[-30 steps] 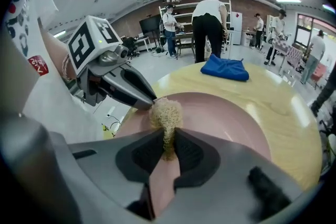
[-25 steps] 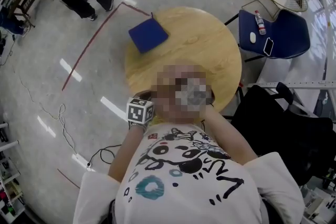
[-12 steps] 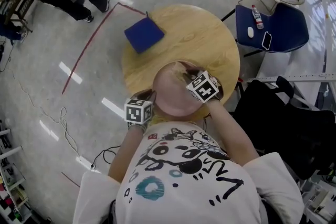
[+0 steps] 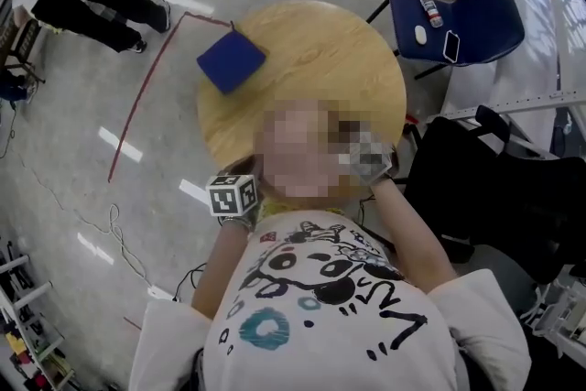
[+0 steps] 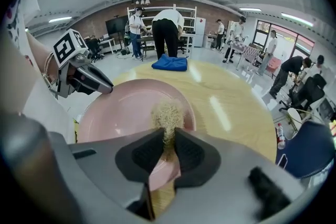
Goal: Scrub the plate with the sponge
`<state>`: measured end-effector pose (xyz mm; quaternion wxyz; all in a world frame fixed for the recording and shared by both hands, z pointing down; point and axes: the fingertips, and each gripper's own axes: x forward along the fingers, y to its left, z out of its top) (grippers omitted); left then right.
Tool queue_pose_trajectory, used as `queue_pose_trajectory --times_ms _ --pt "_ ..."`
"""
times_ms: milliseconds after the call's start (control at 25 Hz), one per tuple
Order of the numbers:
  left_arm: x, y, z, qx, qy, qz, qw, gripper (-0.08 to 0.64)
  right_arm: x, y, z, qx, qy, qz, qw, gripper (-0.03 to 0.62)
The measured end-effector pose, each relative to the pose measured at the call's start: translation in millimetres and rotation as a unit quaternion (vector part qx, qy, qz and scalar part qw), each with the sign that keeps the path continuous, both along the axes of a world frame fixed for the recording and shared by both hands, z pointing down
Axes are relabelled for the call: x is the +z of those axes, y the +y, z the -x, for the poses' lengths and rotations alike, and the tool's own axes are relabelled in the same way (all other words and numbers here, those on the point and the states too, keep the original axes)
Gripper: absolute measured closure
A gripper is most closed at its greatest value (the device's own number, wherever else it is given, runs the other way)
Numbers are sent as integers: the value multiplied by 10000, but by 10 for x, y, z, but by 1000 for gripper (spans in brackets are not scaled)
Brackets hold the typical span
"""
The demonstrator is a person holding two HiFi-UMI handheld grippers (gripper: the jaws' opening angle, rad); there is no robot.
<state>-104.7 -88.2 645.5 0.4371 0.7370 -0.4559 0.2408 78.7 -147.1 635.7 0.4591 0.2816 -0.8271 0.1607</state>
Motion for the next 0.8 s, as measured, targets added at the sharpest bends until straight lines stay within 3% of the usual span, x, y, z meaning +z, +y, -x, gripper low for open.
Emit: queue_pose_trajectory --times_ms 400,800 --pt "20 -24 -44 -49 42 109 9999 505 -9 802 -25 -573 -50 445 9974 522" --pt "23 -42 -87 -31 97 124 9999 508 41 1172 475 -935 -596 932 9894 522"
